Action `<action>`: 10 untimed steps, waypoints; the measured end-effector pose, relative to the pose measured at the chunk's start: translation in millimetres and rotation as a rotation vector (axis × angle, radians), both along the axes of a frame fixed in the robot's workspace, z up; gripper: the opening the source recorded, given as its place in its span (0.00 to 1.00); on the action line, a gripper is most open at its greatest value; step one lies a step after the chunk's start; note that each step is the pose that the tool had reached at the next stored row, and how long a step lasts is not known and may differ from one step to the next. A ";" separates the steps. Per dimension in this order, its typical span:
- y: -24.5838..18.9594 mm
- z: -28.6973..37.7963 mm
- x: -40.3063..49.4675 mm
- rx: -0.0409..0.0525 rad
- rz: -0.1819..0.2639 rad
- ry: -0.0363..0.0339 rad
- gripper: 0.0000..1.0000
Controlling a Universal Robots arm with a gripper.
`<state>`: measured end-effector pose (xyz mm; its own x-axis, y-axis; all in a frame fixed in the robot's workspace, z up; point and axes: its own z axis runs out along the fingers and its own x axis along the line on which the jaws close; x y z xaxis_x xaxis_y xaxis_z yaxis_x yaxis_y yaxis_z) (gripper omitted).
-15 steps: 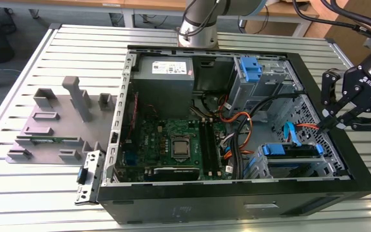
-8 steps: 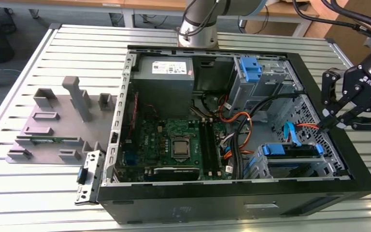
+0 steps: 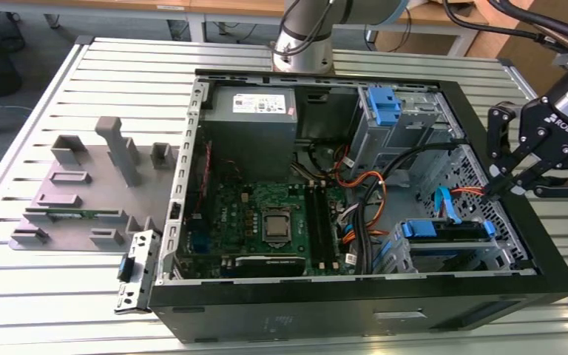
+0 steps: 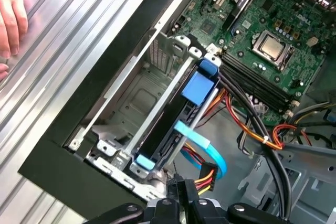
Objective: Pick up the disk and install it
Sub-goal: 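Insert the second disk wire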
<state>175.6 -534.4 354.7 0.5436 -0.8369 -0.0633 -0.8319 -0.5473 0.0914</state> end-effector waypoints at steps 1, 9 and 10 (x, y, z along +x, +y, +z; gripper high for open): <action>0.0 -0.1 -2.7 -0.0002 0.000 -0.0006 0.16; 0.0 -1.0 -12.1 -0.0089 -0.029 -0.0008 0.16; 0.0 -1.2 -12.1 -0.0089 -0.046 -0.0008 0.16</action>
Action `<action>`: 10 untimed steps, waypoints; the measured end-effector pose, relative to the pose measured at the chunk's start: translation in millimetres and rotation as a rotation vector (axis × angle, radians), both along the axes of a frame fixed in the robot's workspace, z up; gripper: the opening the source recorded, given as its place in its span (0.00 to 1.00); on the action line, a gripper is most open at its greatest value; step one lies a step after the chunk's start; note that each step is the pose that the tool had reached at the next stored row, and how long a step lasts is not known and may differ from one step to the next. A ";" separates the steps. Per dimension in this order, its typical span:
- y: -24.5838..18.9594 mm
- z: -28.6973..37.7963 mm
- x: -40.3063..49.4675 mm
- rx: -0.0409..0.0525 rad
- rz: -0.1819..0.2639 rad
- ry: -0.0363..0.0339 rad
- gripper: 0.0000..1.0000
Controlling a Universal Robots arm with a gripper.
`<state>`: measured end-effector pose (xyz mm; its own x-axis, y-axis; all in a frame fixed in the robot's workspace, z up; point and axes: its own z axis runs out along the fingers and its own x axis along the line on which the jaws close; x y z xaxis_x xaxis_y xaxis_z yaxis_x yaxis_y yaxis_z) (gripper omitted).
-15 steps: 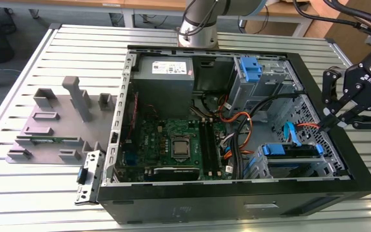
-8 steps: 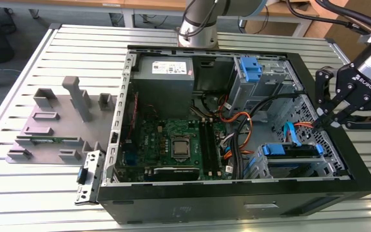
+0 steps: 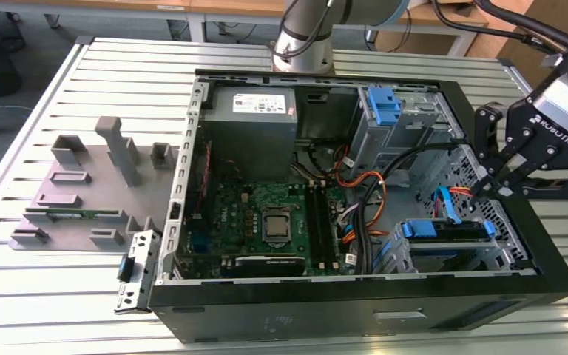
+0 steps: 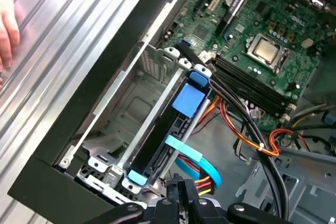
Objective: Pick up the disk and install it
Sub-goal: 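Insert the second disk wire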
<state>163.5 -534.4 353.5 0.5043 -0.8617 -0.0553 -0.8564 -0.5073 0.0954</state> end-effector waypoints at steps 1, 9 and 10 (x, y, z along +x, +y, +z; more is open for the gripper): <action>0.0 -0.1 0.0 -0.0001 -0.018 0.0000 0.16; 0.0 -1.6 -0.1 -0.0028 -0.163 -0.0001 0.16; 0.0 -1.8 0.0 -0.0034 -0.181 -0.0002 0.16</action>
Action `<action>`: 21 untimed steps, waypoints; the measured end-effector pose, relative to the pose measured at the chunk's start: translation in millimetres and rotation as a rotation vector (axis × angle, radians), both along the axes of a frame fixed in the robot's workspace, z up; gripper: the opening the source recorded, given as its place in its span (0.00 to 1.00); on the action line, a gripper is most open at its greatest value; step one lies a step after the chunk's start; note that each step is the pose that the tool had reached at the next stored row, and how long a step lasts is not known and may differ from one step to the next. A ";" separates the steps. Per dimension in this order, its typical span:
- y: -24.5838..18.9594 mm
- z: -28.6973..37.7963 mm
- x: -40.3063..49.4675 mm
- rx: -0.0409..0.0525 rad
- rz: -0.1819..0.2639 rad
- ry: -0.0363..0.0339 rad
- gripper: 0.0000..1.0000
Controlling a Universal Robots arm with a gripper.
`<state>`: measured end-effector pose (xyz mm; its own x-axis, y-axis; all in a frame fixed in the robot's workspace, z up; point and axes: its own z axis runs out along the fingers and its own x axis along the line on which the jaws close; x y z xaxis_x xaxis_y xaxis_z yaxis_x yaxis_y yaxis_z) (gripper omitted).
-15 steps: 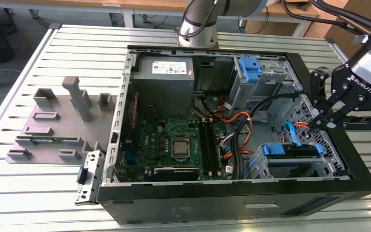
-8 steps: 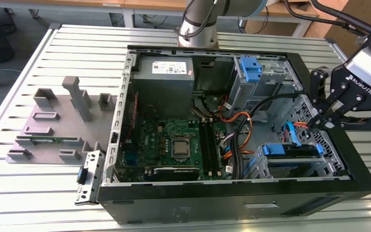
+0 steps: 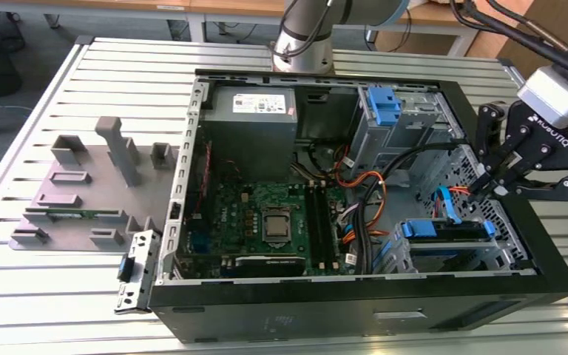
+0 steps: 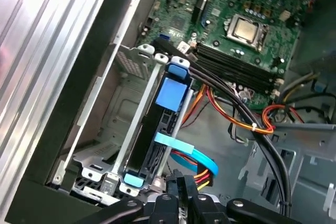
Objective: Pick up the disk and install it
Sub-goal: 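Insert the second disk wire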
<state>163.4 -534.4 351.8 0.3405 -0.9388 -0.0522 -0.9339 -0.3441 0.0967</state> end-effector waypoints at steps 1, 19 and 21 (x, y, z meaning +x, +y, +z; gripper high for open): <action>0.0 -0.2 0.0 -0.0007 -0.017 0.0000 0.16; -0.2 -2.8 -9.8 -0.0327 -0.155 -0.0112 0.16; -0.3 -2.9 -9.9 -0.0341 -0.177 -0.0123 0.16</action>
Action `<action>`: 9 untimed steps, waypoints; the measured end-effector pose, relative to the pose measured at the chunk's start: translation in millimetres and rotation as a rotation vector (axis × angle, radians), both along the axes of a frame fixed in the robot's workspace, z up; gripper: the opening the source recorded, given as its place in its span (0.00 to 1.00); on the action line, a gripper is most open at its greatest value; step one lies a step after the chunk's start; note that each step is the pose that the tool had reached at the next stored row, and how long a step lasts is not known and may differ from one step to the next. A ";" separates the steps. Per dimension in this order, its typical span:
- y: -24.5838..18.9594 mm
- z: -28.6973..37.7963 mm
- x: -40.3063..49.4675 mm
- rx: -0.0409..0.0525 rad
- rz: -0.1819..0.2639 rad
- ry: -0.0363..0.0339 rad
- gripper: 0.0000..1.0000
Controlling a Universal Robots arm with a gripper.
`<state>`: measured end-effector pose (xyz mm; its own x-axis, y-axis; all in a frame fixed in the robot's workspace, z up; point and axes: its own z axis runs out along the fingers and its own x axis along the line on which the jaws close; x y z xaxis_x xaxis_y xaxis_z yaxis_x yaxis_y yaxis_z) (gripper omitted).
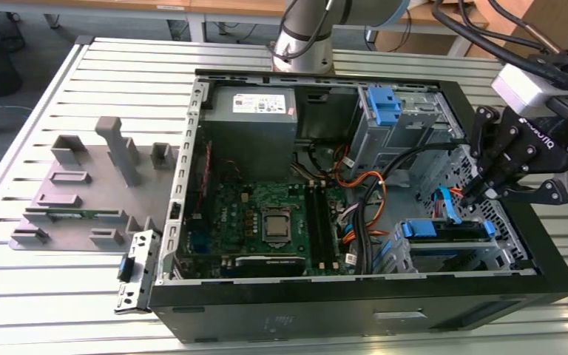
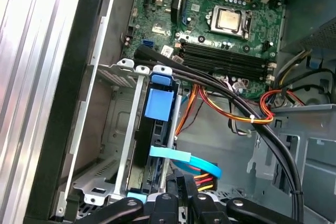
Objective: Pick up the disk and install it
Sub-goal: 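Insert the second disk wire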
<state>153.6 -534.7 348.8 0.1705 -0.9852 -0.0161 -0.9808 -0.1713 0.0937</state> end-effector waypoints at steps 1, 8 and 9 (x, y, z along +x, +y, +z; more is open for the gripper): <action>-0.1 -0.2 0.0 -0.0004 -0.010 -0.0005 0.16; -3.6 -1.0 0.0 -0.0040 -0.052 -0.0023 0.16; -4.3 -1.2 -0.5 -0.0043 -0.054 -0.0028 0.16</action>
<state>153.1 -538.9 347.7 0.1172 -0.9930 -0.0114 -0.9888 -0.1177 0.0915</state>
